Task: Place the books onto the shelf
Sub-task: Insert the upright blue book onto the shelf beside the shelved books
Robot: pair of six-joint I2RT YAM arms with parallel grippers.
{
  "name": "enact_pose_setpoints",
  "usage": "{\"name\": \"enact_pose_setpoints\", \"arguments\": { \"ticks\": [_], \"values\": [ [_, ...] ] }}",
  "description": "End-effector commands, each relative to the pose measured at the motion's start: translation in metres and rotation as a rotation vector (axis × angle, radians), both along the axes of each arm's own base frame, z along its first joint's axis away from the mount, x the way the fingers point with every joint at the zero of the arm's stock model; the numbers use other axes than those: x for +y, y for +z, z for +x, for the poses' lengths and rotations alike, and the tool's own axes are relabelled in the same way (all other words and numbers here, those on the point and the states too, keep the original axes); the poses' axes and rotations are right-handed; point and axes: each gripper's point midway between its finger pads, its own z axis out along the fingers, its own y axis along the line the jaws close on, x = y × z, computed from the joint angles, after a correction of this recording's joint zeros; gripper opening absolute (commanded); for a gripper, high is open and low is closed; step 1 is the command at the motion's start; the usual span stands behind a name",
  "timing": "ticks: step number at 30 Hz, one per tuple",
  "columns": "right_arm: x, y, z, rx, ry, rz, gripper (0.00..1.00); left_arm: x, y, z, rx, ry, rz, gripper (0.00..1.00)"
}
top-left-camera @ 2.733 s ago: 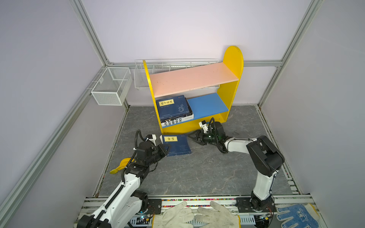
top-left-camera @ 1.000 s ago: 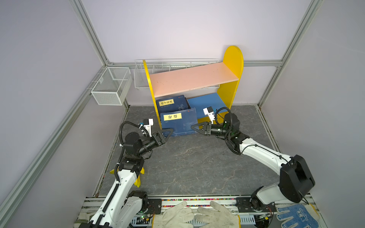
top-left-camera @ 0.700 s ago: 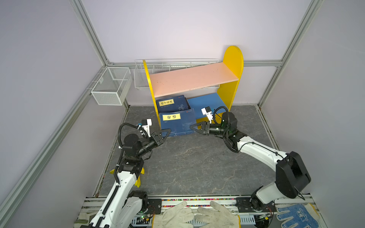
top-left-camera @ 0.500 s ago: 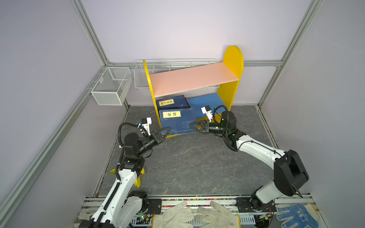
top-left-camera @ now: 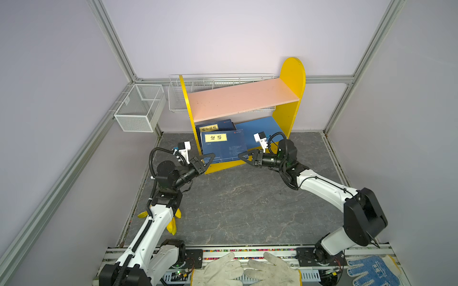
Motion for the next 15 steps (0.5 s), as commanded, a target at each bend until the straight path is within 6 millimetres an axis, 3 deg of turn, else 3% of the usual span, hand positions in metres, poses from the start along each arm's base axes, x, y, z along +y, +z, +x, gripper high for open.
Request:
{"name": "enact_pose_setpoints", "arguments": {
  "ticks": [1,7,12,15],
  "values": [
    [-0.008,0.005,0.001,-0.025,-0.037,0.000,0.31,0.000,0.039,-0.002,-0.125,0.002,-0.027,0.00],
    [-0.012,0.016,0.014,-0.050,-0.081,0.033,0.34,0.000,0.041,-0.002,-0.125,0.001,-0.030,0.00],
    [-0.012,0.026,0.028,-0.058,-0.109,0.088,0.20,0.000,0.041,0.002,-0.122,0.008,-0.024,0.00],
    [-0.010,0.021,0.040,-0.052,-0.134,0.072,0.13,0.001,0.041,0.008,-0.116,0.020,-0.013,0.00]
  ]
}}
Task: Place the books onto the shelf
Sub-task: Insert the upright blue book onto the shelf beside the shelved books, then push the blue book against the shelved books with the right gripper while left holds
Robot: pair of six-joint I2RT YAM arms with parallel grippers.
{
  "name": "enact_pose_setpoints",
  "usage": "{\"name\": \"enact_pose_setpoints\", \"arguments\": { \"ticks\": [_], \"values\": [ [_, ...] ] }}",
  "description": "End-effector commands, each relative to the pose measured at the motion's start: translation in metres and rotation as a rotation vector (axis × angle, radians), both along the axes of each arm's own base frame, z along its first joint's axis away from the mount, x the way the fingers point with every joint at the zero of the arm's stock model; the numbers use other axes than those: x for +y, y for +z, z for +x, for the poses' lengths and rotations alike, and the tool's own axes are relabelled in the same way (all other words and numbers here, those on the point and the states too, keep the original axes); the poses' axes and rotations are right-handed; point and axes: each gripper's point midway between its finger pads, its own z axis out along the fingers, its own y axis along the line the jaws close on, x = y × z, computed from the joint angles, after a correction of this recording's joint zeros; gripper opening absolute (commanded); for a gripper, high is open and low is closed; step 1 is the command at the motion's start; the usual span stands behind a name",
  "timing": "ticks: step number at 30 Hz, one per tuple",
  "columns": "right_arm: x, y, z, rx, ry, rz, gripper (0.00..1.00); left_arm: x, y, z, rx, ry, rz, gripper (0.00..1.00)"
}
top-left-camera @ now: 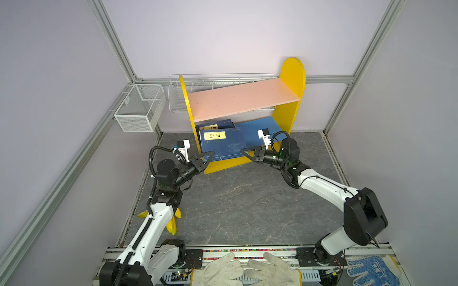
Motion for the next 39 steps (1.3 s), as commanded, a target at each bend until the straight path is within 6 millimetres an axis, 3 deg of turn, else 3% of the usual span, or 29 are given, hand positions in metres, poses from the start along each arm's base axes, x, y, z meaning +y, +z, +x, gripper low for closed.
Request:
{"name": "enact_pose_setpoints", "arguments": {
  "ticks": [1,6,8,10,16,25,39],
  "values": [
    [-0.002,0.002,0.026,-0.009,-0.074,-0.001,0.12,0.000,0.035,0.003,-0.101,0.010,0.000,0.00],
    [-0.001,-0.004,0.049,0.007,-0.110,-0.044,0.08,0.007,0.029,0.018,-0.057,0.086,0.080,0.25],
    [-0.002,-0.004,0.059,0.009,-0.118,-0.044,0.07,0.010,0.029,0.020,-0.052,0.105,0.113,0.48],
    [0.000,-0.001,0.067,0.002,-0.114,-0.040,0.07,0.014,0.030,0.022,-0.049,0.127,0.145,0.61],
    [0.007,-0.002,0.090,-0.017,-0.095,-0.069,0.07,0.038,0.026,0.016,-0.030,0.230,0.273,0.79],
    [0.014,-0.011,0.110,-0.042,-0.098,-0.136,0.07,0.078,0.005,0.012,0.032,0.359,0.405,0.85],
    [0.038,-0.017,0.119,-0.026,-0.069,-0.181,0.07,0.086,-0.025,0.026,0.096,0.384,0.460,0.86]
  ]
}}
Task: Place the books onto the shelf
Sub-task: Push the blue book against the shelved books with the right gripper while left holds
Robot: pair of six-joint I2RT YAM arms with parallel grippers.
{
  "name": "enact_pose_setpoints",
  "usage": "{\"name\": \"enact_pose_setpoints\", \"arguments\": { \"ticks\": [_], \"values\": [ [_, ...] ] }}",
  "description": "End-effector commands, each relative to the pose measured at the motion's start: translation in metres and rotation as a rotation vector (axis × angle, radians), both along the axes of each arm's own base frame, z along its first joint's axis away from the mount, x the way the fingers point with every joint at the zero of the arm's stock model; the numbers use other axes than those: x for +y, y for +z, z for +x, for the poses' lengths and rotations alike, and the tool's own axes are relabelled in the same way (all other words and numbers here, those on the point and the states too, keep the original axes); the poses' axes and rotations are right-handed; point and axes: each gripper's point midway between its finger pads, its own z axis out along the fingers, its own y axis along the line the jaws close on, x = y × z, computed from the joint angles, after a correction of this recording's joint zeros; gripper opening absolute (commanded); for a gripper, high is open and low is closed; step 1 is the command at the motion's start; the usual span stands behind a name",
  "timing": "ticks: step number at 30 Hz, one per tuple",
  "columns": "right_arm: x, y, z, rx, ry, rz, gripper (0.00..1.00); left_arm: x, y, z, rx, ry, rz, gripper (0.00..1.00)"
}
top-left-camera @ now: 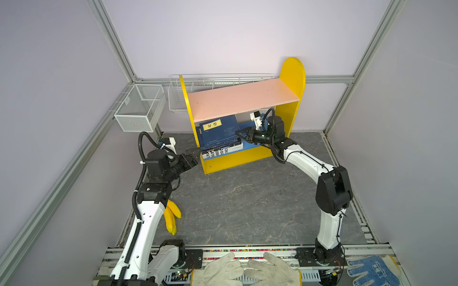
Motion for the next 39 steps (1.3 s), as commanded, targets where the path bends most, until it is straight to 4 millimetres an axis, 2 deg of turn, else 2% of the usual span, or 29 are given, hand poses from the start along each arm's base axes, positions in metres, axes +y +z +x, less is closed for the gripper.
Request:
{"name": "enact_pose_setpoints", "arguments": {
  "ticks": [1,9,16,29,39],
  "values": [
    [0.012,-0.004,0.000,-0.011,0.027,-0.016,0.07,0.005,-0.009,0.002,0.010,0.015,0.040,0.86],
    [0.018,-0.008,0.002,0.005,0.043,-0.036,0.07,0.008,-0.015,0.003,0.021,0.028,0.057,0.86],
    [0.022,-0.014,0.004,0.024,0.055,-0.042,0.08,0.006,-0.018,0.012,0.019,0.014,0.052,0.86],
    [0.028,-0.031,0.005,0.061,0.077,-0.075,0.07,0.001,-0.017,0.061,-0.014,0.022,0.005,0.91],
    [0.028,-0.034,0.005,0.066,0.076,-0.083,0.07,-0.014,-0.026,0.082,-0.020,0.026,0.018,0.91]
  ]
}}
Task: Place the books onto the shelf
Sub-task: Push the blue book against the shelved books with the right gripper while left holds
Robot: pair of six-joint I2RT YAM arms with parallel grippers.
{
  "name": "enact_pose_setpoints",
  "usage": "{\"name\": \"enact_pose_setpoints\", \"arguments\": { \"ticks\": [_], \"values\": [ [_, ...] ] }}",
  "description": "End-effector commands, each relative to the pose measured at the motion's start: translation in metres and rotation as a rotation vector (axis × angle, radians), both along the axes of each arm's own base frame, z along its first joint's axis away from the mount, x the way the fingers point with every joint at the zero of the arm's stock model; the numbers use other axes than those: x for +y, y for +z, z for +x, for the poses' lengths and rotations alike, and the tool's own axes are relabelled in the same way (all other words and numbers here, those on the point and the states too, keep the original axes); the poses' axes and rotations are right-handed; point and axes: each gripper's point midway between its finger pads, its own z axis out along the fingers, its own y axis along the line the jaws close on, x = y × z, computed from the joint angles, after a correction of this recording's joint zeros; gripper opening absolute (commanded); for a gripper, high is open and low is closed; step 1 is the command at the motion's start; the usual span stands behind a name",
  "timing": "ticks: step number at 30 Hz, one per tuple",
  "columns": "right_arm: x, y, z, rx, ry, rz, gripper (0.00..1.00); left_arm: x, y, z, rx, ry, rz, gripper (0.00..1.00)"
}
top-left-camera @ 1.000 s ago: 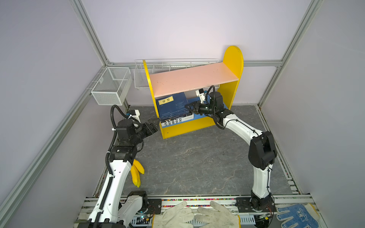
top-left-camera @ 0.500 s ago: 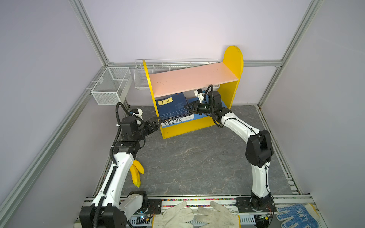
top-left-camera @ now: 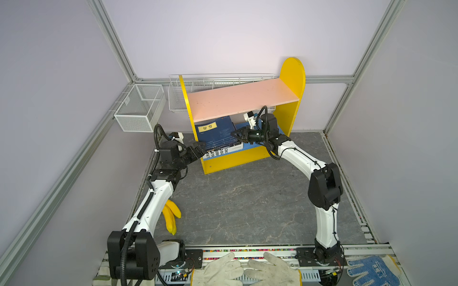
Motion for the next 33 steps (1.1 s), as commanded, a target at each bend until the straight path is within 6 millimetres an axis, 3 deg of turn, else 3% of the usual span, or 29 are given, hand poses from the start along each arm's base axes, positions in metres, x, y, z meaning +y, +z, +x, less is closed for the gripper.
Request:
{"name": "enact_pose_setpoints", "arguments": {
  "ticks": [1,7,12,17,21,27,33],
  "values": [
    [0.008,-0.020,-0.001,0.003,0.022,-0.039,0.07,0.000,0.015,0.013,-0.053,0.029,0.009,0.91],
    [0.005,-0.021,0.001,-0.002,0.006,-0.059,0.09,0.014,-0.017,0.013,0.027,0.121,0.076,0.89],
    [0.005,-0.025,0.005,0.003,-0.005,-0.071,0.12,0.018,-0.031,0.010,0.060,0.140,0.095,0.89],
    [0.000,-0.022,0.012,-0.016,-0.040,-0.095,0.26,0.018,-0.037,0.012,0.080,0.141,0.103,0.88],
    [-0.014,-0.019,0.028,-0.046,-0.123,-0.166,0.41,0.018,-0.038,0.012,0.082,0.137,0.101,0.88],
    [-0.023,-0.016,0.042,-0.091,-0.186,-0.236,0.46,0.016,-0.028,0.009,0.063,0.128,0.092,0.88],
    [-0.029,-0.012,0.042,-0.116,-0.213,-0.264,0.50,0.010,-0.007,0.004,0.014,0.087,0.078,0.88]
  ]
}}
